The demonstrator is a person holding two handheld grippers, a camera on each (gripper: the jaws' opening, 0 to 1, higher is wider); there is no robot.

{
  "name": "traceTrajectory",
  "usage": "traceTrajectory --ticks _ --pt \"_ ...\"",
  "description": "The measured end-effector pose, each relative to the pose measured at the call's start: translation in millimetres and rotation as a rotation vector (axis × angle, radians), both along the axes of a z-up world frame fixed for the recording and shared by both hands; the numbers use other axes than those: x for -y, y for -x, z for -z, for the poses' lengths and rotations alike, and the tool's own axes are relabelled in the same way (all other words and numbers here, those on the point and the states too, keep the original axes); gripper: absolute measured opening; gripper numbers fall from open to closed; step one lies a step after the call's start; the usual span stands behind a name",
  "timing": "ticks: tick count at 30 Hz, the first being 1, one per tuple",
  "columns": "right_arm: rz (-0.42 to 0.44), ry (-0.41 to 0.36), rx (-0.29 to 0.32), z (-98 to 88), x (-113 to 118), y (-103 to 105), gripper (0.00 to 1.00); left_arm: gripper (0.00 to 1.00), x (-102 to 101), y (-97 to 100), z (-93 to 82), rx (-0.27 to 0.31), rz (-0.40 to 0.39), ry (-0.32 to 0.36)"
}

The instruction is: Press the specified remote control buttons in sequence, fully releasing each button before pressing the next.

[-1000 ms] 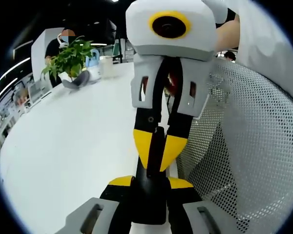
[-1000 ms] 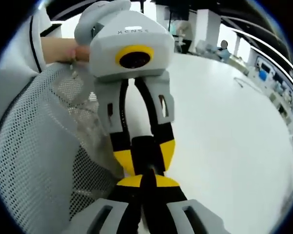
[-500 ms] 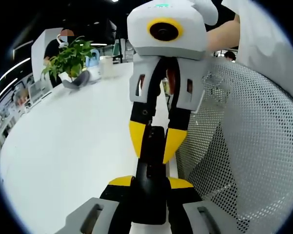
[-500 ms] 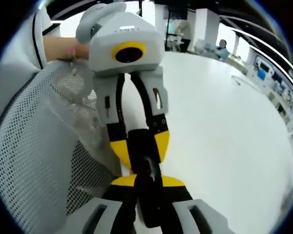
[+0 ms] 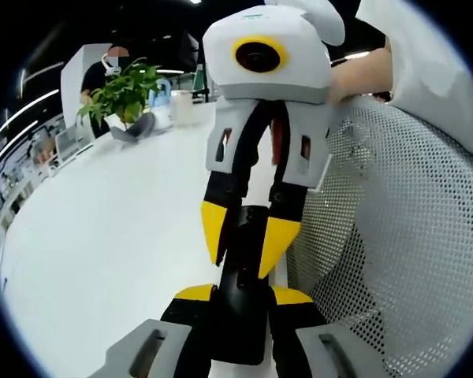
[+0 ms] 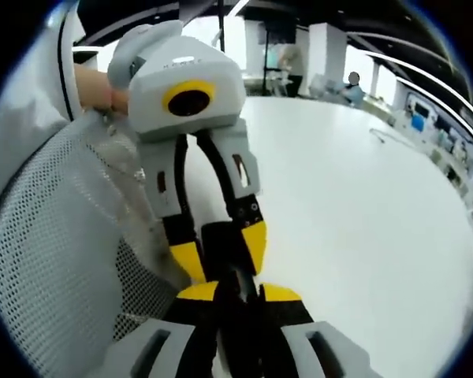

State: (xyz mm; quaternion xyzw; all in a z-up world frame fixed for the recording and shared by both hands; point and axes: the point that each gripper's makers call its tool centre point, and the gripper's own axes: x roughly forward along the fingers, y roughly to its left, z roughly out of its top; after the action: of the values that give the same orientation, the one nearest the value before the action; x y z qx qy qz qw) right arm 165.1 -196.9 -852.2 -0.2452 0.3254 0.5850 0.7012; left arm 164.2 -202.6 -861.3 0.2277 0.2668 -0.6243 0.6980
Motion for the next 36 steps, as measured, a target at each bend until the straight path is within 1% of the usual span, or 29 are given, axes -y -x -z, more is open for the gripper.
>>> traceTrajectory --ticks 7,8,10,15,17,21,25,31,33,36 --pt "-0.001 0.004 -0.005 0.4 4.1 1.8 0.18 0.25 0.1 -0.6 0.0 0.000 0.003 0.007" --pt "-0.013 0.009 0.004 0.7 4.4 2.4 0.18 0.25 0.2 -0.6 -0.3 0.000 0.004 0.009" --pt "-0.024 0.015 -0.001 0.9 4.7 4.5 0.16 0.25 0.2 -0.8 -0.1 -0.001 0.006 0.010" --pt "-0.045 0.020 -0.002 1.4 5.2 8.1 0.18 0.25 0.6 -0.4 0.1 -0.002 0.000 -0.009" --pt "-0.051 0.025 0.004 1.4 5.4 7.4 0.17 0.25 0.3 -0.3 0.0 -0.003 -0.003 -0.011" --pt "-0.046 0.031 0.001 2.6 6.7 6.9 0.19 0.25 0.2 0.0 0.4 0.000 -0.005 -0.015" --pt "-0.068 0.022 0.004 2.1 7.1 9.1 0.20 0.25 0.4 0.9 0.2 0.001 -0.006 -0.017" --pt "-0.063 0.019 0.002 2.1 7.8 7.2 0.19 0.25 0.6 0.7 0.2 0.001 -0.010 -0.017" --pt "-0.042 0.007 -0.015 1.9 7.3 6.9 0.19 0.25 0.6 0.7 0.1 0.000 -0.011 -0.016" --pt "-0.038 0.003 -0.018 1.8 7.3 7.6 0.20 0.25 0.7 0.7 0.2 0.000 -0.010 -0.015"
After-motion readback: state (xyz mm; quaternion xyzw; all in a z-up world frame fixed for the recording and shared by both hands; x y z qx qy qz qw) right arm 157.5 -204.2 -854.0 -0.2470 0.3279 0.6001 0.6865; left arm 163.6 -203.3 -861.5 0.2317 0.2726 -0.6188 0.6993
